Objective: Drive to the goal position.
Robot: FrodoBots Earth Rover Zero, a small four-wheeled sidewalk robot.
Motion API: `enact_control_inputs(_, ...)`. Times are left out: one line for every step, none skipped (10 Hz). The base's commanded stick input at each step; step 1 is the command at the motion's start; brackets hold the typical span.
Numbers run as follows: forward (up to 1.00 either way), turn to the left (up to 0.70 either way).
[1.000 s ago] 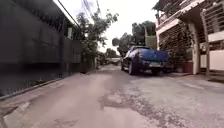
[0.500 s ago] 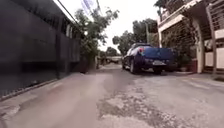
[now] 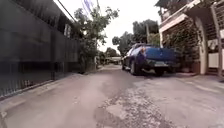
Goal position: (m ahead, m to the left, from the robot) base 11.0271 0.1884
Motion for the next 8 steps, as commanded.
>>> enact_control_inputs(0.5,0.0)
enact_control_inputs(0.5,0.0)
enact_control_inputs(0.5,0.0)
enact_control_inputs(0.5,0.0)
enact_control_inputs(0.5,0.0)
enact_control_inputs(0.5,0.0)
enact_control_inputs(0.5,0.0)
enact_control_inputs(0.5,0.0)
